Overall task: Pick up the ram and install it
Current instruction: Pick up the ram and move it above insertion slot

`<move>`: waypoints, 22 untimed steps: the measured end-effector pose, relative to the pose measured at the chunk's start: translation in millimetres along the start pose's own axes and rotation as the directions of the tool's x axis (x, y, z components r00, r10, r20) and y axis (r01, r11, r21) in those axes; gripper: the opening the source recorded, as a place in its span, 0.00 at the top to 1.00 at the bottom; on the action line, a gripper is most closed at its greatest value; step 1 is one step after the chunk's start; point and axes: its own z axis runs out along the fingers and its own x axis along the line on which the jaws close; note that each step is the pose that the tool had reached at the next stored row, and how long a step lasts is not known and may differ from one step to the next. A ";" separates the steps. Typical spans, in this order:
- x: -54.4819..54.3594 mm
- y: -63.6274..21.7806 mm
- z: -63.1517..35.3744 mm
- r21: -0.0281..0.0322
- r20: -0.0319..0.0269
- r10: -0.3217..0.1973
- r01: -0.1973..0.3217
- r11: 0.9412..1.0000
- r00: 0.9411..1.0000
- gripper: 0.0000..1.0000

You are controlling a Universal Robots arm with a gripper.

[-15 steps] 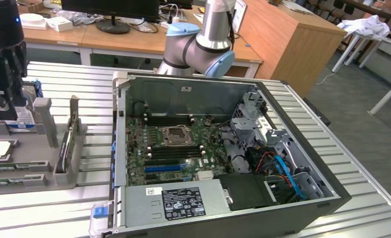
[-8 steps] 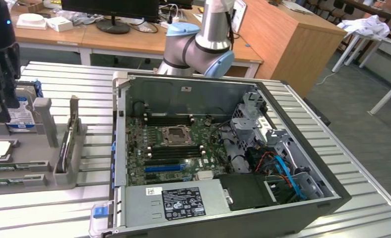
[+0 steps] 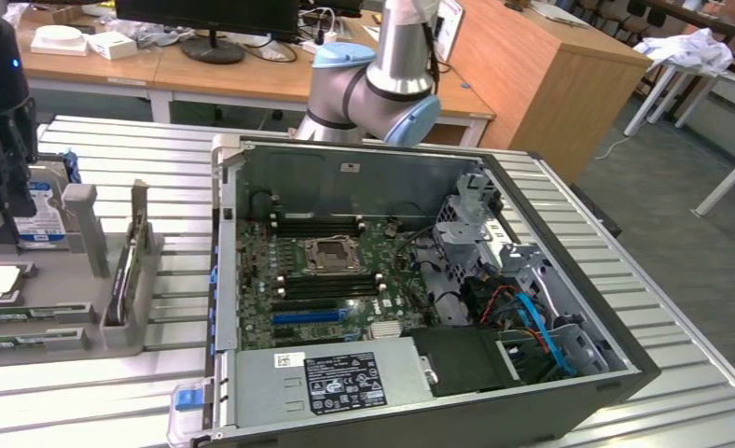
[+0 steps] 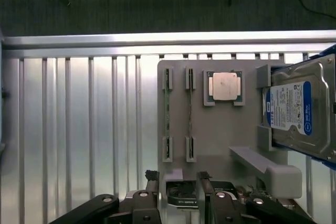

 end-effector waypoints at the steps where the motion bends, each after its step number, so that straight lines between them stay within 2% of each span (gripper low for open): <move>1: 0.3 -0.1 1.9 0.000 0.000 0.000 0.000 1.000 1.000 0.59; 8: 4.6 -0.7 14.7 0.000 0.000 -0.002 0.002 1.000 1.000 0.59; 12: 10.6 -1.3 22.2 0.000 0.000 -0.004 0.004 1.000 1.000 0.59; 22: 10.8 -3.9 40.1 0.000 0.000 -0.004 0.004 1.000 1.000 0.59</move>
